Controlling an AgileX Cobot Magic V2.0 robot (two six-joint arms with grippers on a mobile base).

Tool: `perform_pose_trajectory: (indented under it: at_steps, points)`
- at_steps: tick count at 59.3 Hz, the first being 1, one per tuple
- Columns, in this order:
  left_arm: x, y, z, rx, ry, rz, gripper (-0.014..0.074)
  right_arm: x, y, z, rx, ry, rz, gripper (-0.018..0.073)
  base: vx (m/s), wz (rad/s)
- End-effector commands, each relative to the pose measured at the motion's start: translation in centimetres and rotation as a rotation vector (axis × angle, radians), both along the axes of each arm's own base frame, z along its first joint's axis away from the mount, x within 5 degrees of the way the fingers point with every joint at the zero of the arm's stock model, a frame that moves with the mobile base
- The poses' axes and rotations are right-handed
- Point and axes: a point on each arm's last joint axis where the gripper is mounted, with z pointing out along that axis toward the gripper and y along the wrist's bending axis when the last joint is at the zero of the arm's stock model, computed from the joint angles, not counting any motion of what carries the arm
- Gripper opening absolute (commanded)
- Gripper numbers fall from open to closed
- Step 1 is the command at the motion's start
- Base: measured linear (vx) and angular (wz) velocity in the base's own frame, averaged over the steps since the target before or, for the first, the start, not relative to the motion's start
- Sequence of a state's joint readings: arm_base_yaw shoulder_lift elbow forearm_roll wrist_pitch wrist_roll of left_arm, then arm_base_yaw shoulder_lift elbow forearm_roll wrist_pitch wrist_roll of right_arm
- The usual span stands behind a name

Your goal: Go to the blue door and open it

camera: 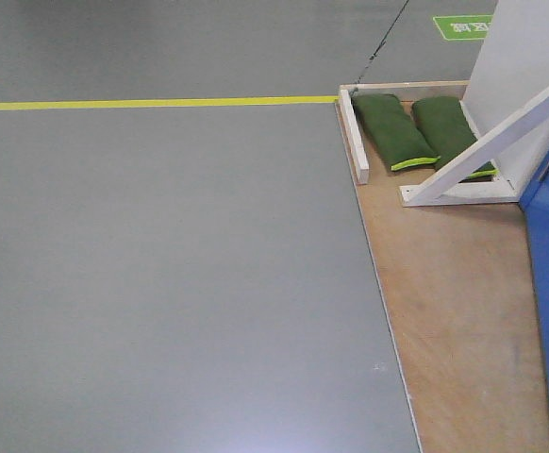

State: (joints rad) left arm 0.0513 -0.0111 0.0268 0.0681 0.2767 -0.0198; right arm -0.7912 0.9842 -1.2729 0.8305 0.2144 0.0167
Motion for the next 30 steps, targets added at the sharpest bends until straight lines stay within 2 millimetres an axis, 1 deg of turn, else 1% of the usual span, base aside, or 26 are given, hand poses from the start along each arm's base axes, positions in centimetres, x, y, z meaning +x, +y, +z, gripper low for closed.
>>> perform_pose_trajectory:
  at_steps: [1,11,13,22,25,30]
  points:
    - [-0.1,-0.1,1.7,-0.002,-0.126,-0.006,0.0073,-2.2,-1.5,2.2,0.080,-0.230,-0.097,-0.0001,0.00,0.00]
    - [-0.1,-0.1,1.7,-0.002,-0.126,-0.006,0.0073,-4.0,-5.1,1.5,0.189,-0.329,-0.227,-0.0001,0.00,0.00]
    - [-0.1,-0.1,1.7,-0.002,-0.126,-0.006,0.0073,-4.4,-6.2,1.2,0.219,-0.354,-0.257,-0.0001,0.00,0.00]
    - [-0.1,-0.1,1.7,-0.002,-0.126,-0.006,0.0073,-5.8,-9.5,-0.1,0.301,-0.409,-0.352,-0.0001,0.00,0.00]
    - [-0.1,-0.1,1.7,-0.002,-0.126,-0.006,0.0073,-6.7,-11.0,-0.7,0.335,-0.437,-0.396,-0.0001,0.00,0.00]
    - [-0.1,-0.1,1.7,-0.002,-0.126,-0.006,0.0073,-7.9,-12.7,-1.6,0.377,-0.476,-0.453,-0.0001,0.00,0.00]
